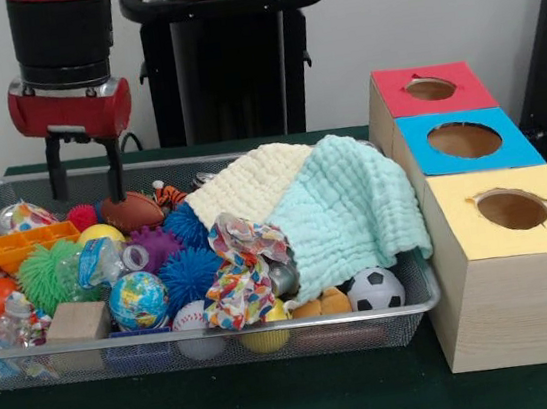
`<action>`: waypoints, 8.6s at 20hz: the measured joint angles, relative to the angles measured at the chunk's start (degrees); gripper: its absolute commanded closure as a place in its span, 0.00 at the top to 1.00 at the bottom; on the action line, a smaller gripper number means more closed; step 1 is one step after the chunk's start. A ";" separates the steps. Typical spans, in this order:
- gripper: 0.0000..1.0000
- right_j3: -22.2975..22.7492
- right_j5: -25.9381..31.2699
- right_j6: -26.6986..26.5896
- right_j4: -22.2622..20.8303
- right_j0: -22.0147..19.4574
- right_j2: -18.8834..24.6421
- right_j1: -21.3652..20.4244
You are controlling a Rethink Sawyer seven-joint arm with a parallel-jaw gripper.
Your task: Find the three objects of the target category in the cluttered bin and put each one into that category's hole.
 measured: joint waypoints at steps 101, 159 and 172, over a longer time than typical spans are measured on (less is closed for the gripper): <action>1.00 -0.36 -2.56 24.52 37.57 10.20 -20.10 15.46; 1.00 2.28 -2.68 24.52 45.75 10.12 -16.10 13.66; 1.00 3.69 -6.22 24.52 45.75 6.73 -11.94 15.08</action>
